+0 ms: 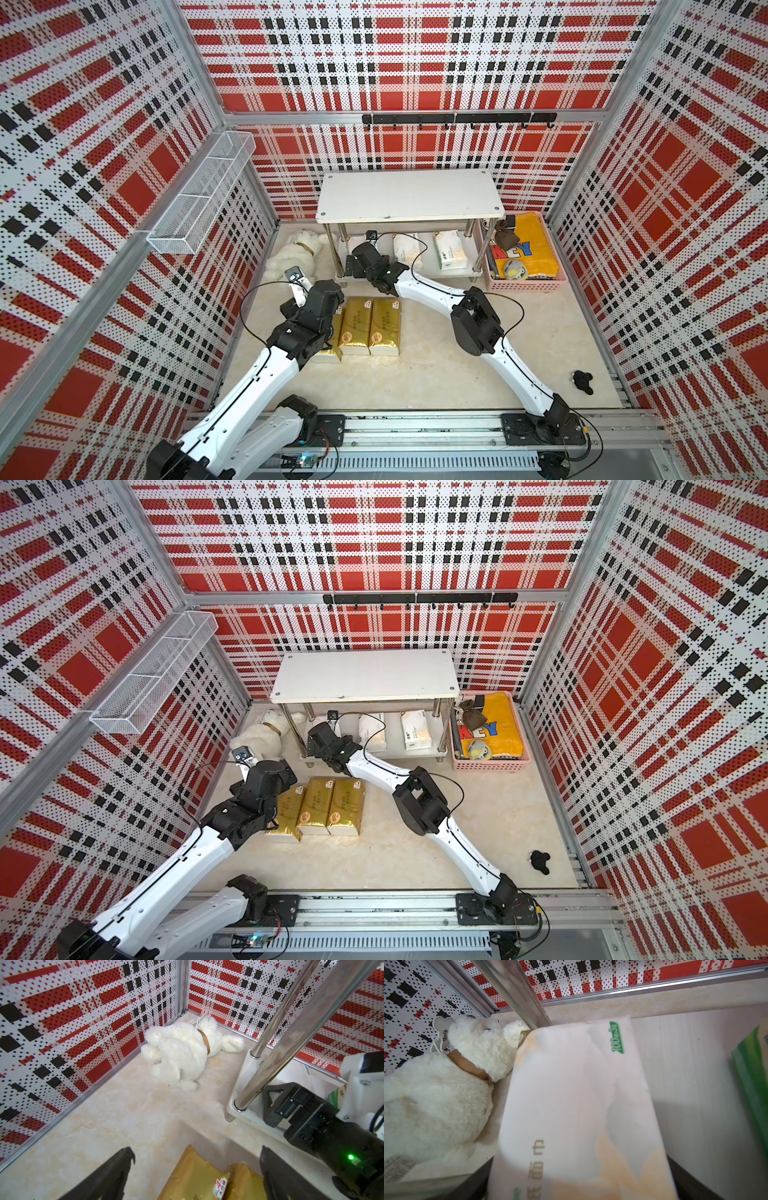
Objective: Place the tissue boxes on the shelf by color
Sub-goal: Place a box of tissues on the shelf.
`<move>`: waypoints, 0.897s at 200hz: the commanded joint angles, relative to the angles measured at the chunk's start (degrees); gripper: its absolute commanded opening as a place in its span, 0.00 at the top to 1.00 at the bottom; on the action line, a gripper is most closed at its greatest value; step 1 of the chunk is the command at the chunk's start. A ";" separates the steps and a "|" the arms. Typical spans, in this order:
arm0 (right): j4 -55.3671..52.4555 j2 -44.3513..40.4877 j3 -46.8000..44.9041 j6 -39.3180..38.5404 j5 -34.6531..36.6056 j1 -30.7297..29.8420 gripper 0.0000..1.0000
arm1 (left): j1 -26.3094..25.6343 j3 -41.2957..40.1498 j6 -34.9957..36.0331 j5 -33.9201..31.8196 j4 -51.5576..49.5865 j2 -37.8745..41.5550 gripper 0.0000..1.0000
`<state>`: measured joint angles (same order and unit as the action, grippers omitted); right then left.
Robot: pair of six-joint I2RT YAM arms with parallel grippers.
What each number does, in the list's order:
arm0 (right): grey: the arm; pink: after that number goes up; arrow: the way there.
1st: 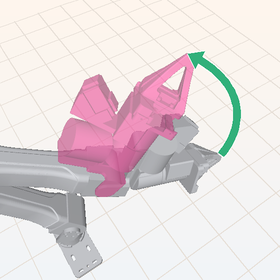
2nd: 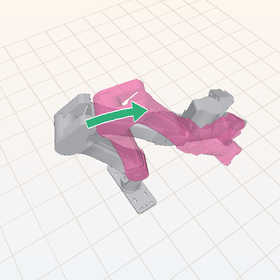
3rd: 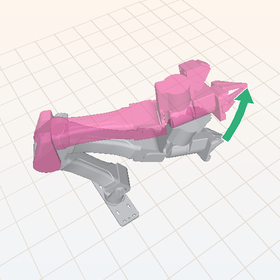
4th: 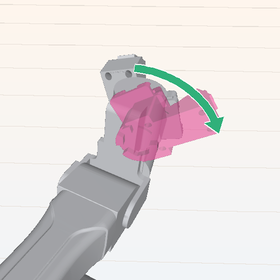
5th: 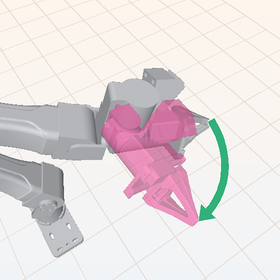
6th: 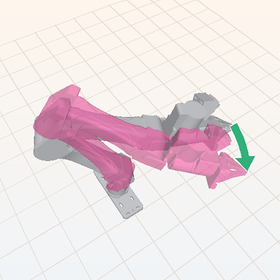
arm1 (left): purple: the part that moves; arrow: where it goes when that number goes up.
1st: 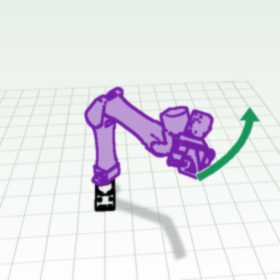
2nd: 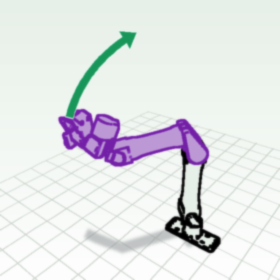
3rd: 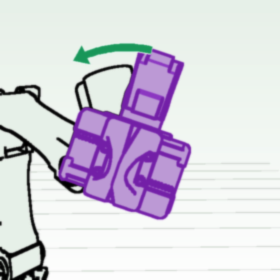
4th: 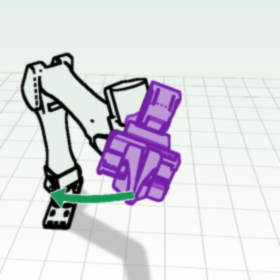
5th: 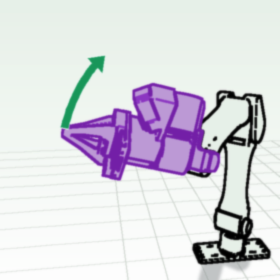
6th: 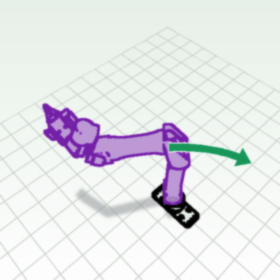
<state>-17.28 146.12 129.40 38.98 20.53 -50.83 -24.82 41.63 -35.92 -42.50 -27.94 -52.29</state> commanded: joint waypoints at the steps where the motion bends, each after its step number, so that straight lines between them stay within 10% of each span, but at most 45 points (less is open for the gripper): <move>1: 1.54 -4.63 -0.53 -0.40 1.23 -0.41 0.00 | 0.19 1.22 0.06 -0.75 -0.63 0.65 0.00; 179: 2.09 -24.76 -21.37 -6.86 0.31 -1.51 0.00 | -1.46 -0.96 1.80 7.76 7.23 -1.06 0.13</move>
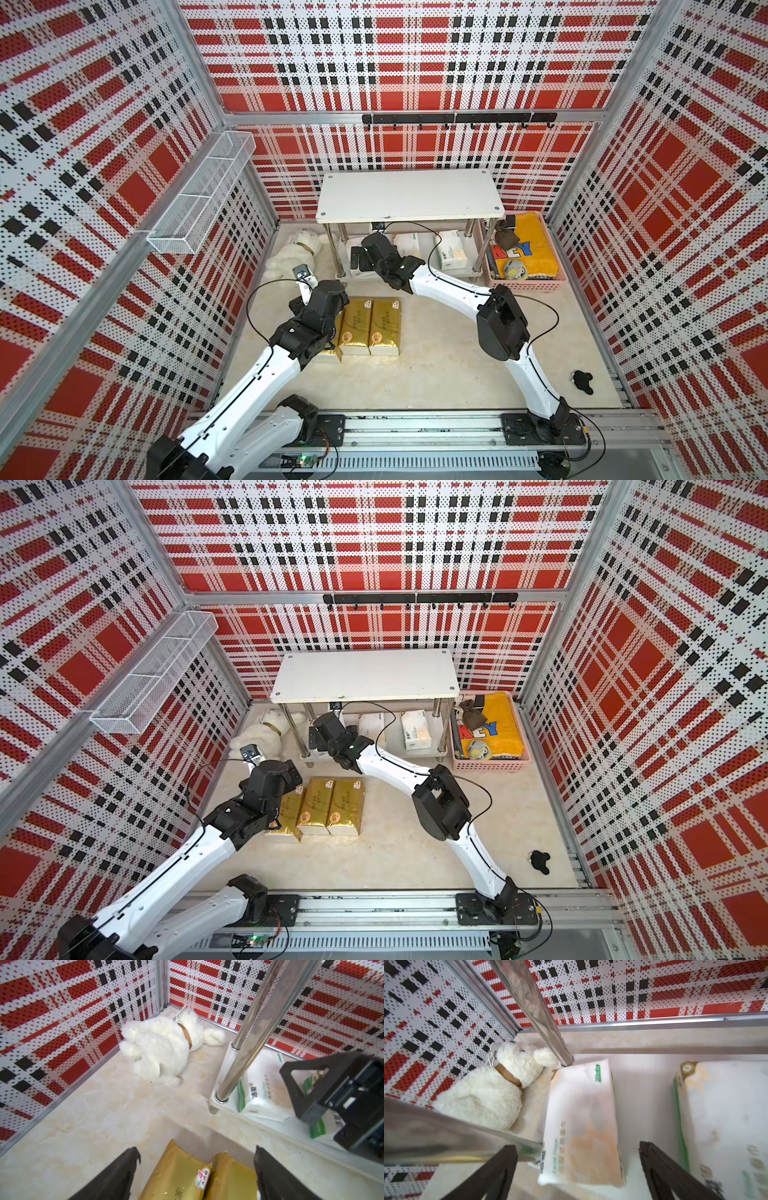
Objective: Place the tissue boxes on the shelf by color
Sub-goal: Place a box of tissues on the shelf.
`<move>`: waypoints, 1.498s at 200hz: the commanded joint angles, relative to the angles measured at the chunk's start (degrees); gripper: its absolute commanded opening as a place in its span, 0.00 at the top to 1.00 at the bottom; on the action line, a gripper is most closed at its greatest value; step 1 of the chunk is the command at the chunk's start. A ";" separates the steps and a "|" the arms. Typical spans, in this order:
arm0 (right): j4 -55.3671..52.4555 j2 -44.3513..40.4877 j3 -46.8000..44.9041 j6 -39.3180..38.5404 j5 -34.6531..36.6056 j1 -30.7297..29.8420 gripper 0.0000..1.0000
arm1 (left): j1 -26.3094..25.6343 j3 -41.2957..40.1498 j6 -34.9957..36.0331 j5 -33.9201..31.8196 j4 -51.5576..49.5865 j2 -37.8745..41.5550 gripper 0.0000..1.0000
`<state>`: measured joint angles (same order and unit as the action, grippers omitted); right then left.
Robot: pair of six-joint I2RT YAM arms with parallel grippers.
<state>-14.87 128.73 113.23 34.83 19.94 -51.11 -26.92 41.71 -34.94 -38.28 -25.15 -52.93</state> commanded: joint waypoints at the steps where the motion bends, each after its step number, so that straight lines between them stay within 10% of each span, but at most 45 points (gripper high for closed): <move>1: -0.37 -7.62 -5.60 -2.69 0.98 -1.25 0.00 | 0.68 -1.12 0.74 3.64 4.64 -0.51 0.13; 127: -5.24 -26.83 -23.32 -4.24 1.75 -1.28 0.00 | 5.48 3.67 -1.57 7.53 15.65 -26.71 0.24; 299: -4.39 -33.53 -30.86 -3.54 0.80 1.28 0.00 | 9.38 11.27 -0.66 8.32 18.38 -39.19 0.22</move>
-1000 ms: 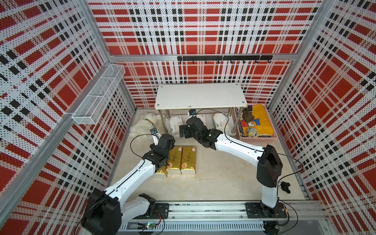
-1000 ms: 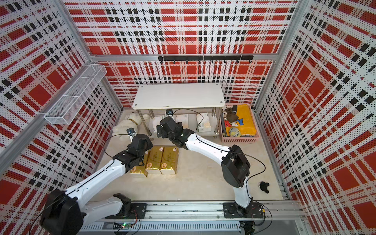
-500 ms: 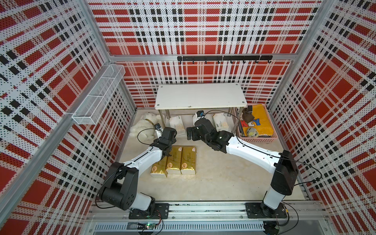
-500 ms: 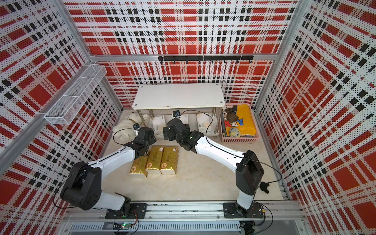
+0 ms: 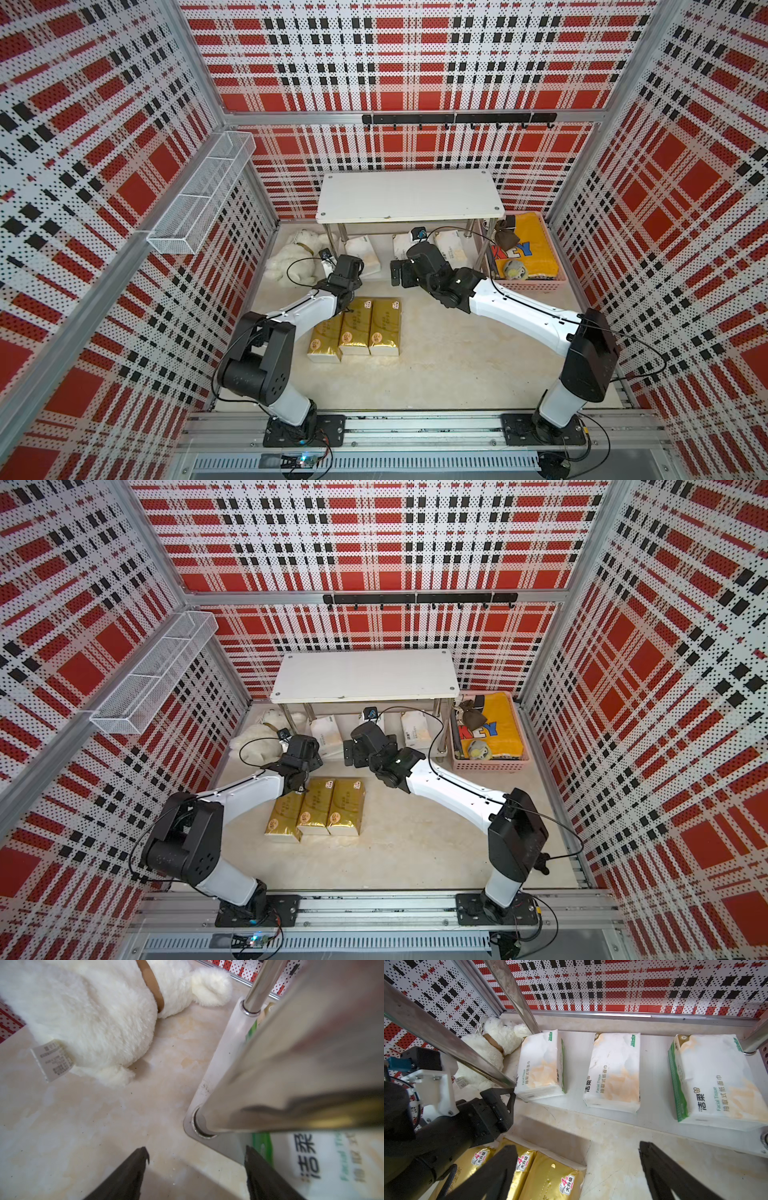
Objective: Place the tissue boxes on the shelf by color
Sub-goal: Place a box of tissues on the shelf.
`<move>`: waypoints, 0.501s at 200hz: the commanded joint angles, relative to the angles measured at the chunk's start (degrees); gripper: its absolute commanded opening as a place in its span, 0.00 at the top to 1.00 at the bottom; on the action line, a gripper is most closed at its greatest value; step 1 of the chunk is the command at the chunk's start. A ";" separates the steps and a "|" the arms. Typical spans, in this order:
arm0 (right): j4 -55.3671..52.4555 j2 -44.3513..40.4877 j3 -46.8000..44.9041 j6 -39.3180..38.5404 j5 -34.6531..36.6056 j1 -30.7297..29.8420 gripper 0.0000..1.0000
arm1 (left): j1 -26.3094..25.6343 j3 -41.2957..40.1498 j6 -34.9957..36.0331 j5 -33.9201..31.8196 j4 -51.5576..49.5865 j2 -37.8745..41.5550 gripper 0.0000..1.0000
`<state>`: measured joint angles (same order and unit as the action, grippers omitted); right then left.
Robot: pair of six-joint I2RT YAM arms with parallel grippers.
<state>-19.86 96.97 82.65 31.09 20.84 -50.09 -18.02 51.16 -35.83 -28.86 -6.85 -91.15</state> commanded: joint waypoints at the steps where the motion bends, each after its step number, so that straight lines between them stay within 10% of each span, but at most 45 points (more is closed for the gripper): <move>1: 0.60 -1.78 -0.29 0.20 -0.14 0.25 0.00 | 0.51 1.84 0.15 -1.15 0.08 -0.96 0.22; 100: -1.15 -6.71 -4.22 -2.17 1.59 0.93 0.00 | -7.90 6.20 -3.14 2.08 -15.13 9.66 0.19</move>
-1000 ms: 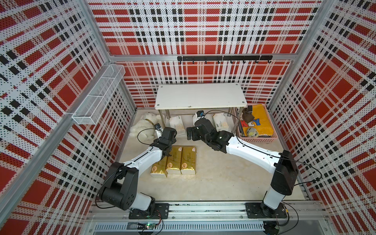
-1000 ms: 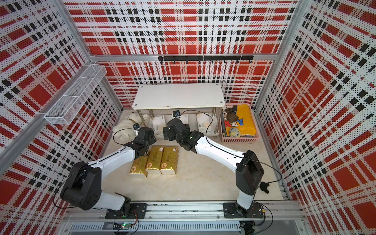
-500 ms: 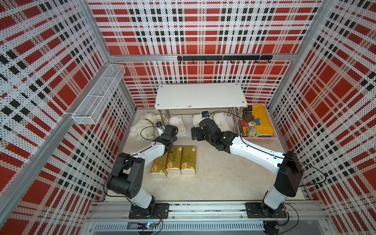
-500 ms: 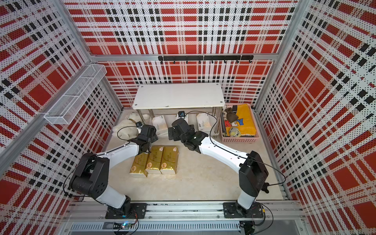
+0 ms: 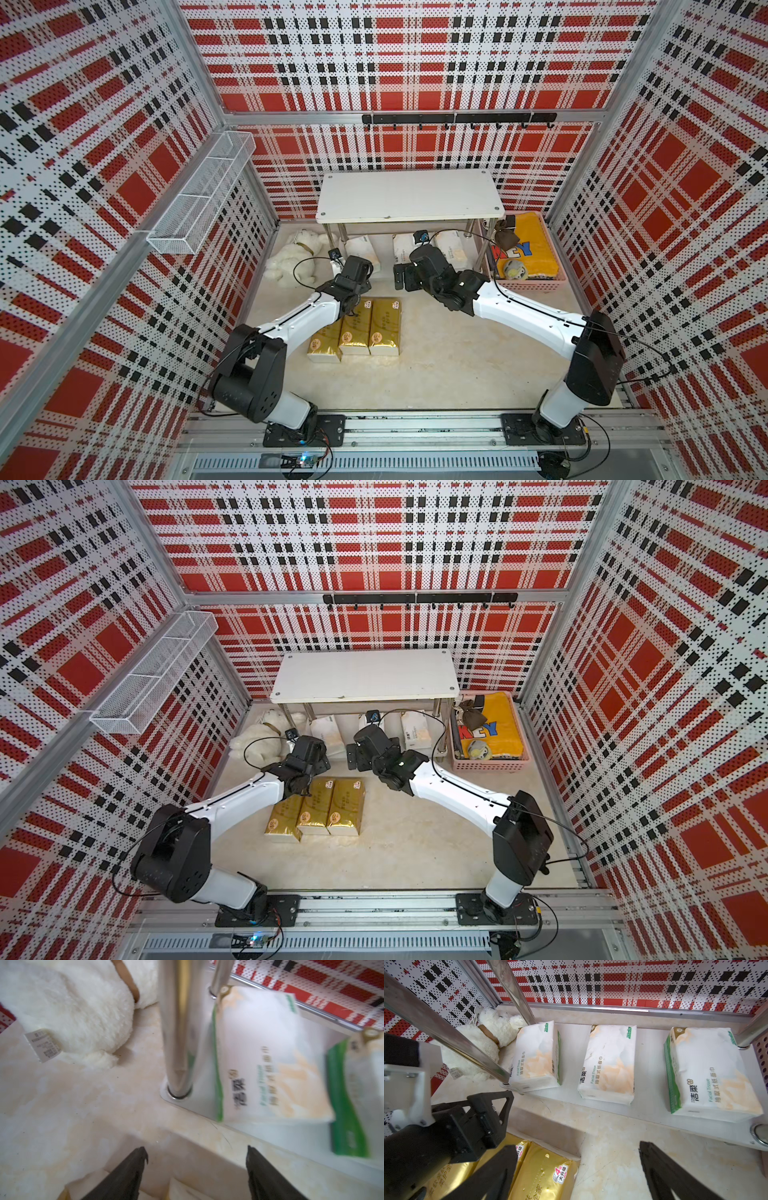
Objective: Place the tissue boxes on the shelf by color
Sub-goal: Place a box of tissues on the shelf.
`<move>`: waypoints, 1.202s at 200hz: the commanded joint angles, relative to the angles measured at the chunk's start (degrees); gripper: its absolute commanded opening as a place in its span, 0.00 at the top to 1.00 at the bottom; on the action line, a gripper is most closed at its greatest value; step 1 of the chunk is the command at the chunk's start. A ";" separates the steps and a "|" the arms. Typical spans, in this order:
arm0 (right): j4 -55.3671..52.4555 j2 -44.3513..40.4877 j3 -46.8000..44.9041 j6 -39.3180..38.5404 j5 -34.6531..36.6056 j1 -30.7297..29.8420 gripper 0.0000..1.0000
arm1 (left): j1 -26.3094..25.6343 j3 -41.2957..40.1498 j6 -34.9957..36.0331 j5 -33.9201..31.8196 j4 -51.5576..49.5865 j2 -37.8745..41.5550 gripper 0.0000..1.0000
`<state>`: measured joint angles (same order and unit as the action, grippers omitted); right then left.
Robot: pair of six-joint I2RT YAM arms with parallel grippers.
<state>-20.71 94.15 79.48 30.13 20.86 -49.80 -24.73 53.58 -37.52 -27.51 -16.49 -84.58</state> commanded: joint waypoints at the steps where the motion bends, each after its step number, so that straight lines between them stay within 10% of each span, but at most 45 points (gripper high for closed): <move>1: -0.25 -3.98 -1.11 -1.26 1.56 0.66 0.00 | -1.19 4.01 -1.48 0.71 -5.53 3.09 0.19; 97: 1.96 -6.99 -4.80 -2.08 -0.57 4.01 0.00 | -4.73 23.40 -3.83 -7.49 -9.68 -16.32 0.11; 240: 4.19 -8.19 -8.44 -1.31 -2.84 5.50 0.00 | -2.70 23.75 1.69 -9.81 -9.14 -20.37 0.08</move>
<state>-17.65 88.14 72.03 28.51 18.24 -44.80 -28.27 78.32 -38.89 -37.91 -27.83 -104.97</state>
